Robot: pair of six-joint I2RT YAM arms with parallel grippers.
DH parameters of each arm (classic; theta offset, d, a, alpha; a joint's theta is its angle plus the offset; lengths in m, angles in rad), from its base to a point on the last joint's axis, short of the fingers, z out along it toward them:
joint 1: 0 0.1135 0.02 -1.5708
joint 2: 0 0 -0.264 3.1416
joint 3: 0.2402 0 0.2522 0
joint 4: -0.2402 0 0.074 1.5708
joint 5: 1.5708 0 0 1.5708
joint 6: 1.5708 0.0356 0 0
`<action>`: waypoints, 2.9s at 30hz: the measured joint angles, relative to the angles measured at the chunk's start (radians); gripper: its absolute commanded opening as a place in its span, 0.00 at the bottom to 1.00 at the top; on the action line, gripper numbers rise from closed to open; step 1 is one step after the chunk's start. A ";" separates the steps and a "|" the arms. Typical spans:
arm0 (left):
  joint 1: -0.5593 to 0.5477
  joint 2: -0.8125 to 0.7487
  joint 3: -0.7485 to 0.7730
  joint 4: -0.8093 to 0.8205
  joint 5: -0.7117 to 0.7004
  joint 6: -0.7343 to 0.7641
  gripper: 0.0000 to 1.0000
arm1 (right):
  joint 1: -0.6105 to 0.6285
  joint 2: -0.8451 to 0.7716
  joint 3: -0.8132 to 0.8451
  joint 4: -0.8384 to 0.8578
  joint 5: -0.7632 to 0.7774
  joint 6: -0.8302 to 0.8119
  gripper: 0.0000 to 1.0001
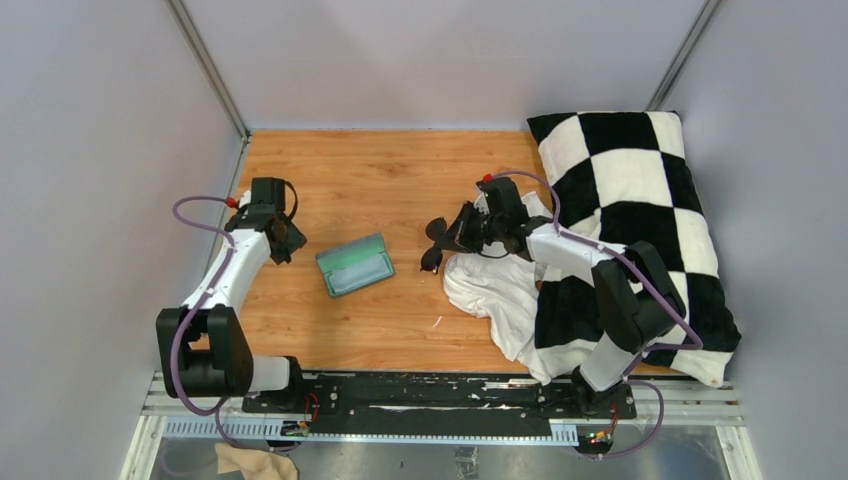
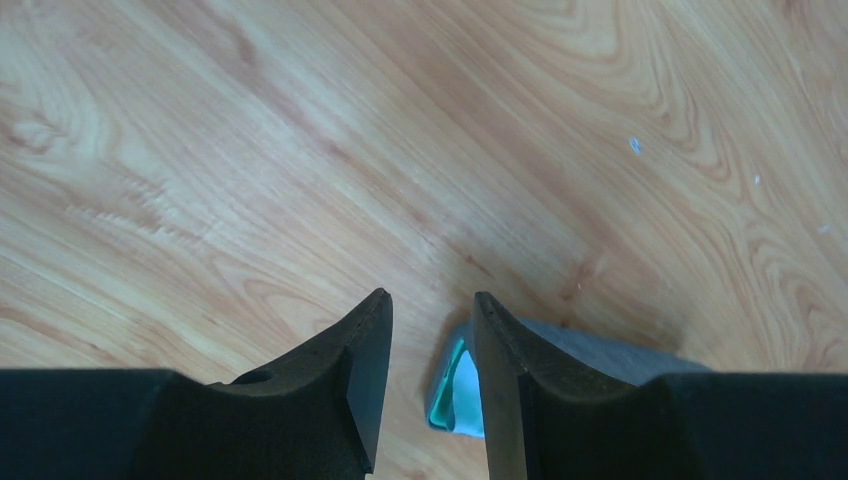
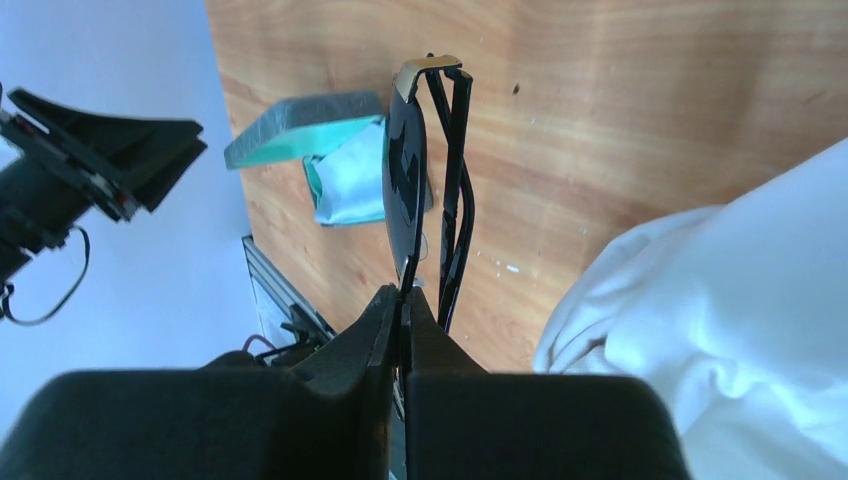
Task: Organize the sunglasses
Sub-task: Pick up the sunglasses from the center of the board, then adjust the sunglasses case at the center of the board, then place the sunglasses in the sunglasses case.
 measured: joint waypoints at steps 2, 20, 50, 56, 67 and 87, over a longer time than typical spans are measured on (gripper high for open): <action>0.030 0.003 0.000 0.008 -0.006 -0.007 0.42 | 0.016 -0.014 -0.019 0.005 -0.008 0.001 0.00; -0.004 0.140 -0.077 0.133 0.182 0.023 0.41 | 0.053 0.003 0.134 -0.234 -0.107 -0.324 0.00; 0.000 0.314 0.197 0.098 0.317 0.073 0.43 | 0.289 0.166 0.588 -0.655 -0.149 -1.385 0.00; 0.105 0.140 0.169 0.050 0.328 0.073 0.43 | 0.364 0.287 0.740 -0.732 -0.088 -1.512 0.00; 0.147 -0.050 0.130 0.020 0.368 0.065 0.44 | 0.459 0.483 0.970 -0.936 0.058 -1.739 0.00; 0.151 -0.061 0.100 0.002 0.406 0.066 0.44 | 0.457 0.620 1.124 -1.054 0.129 -1.810 0.00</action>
